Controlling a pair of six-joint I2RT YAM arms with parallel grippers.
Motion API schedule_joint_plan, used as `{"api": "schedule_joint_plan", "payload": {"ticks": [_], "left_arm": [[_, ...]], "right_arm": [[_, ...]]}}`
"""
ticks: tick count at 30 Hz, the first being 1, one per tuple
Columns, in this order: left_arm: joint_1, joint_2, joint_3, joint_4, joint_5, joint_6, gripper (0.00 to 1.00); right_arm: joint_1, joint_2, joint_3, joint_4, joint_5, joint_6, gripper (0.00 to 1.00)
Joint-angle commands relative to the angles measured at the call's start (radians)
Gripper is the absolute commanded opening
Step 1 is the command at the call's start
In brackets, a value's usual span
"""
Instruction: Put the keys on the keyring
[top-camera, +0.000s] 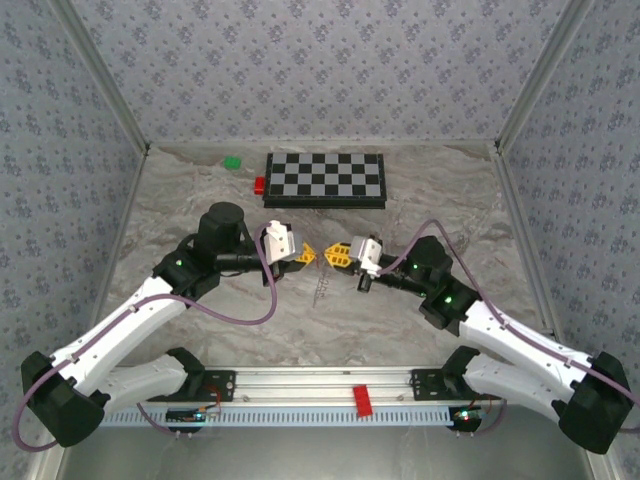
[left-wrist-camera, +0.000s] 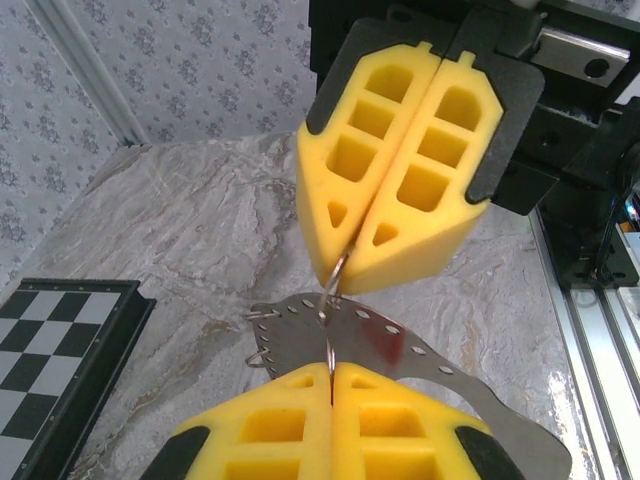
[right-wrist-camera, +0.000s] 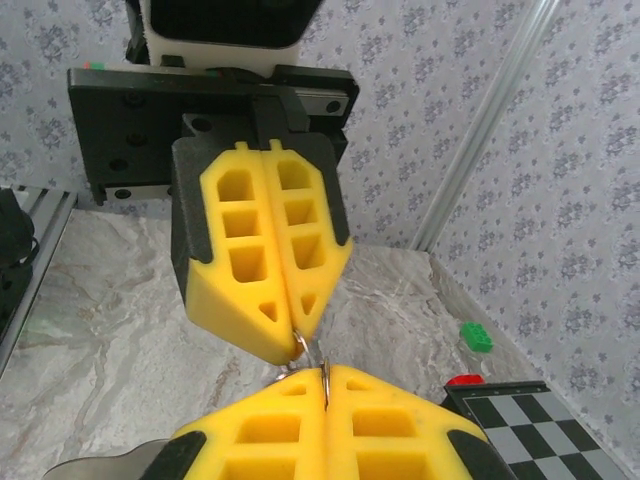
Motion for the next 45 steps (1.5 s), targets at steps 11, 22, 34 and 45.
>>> {"api": "schedule_joint_plan", "payload": {"ticks": [11, 22, 34, 45], "left_arm": [[0.003, -0.016, 0.046, 0.022, 0.062, -0.023, 0.0], [0.004, -0.039, 0.038, 0.042, 0.083, -0.039, 0.0], [0.017, -0.033, 0.033, 0.079, 0.092, -0.07, 0.0], [0.026, -0.03, 0.029, 0.093, 0.105, -0.084, 0.0]], "right_arm": [[-0.032, -0.024, -0.029, 0.154, -0.028, 0.095, 0.0], [-0.045, -0.005, -0.03, 0.213, -0.067, 0.14, 0.0], [-0.058, 0.011, -0.027, 0.225, -0.115, 0.161, 0.0], [-0.052, 0.03, -0.017, 0.236, -0.143, 0.177, 0.0]]}}
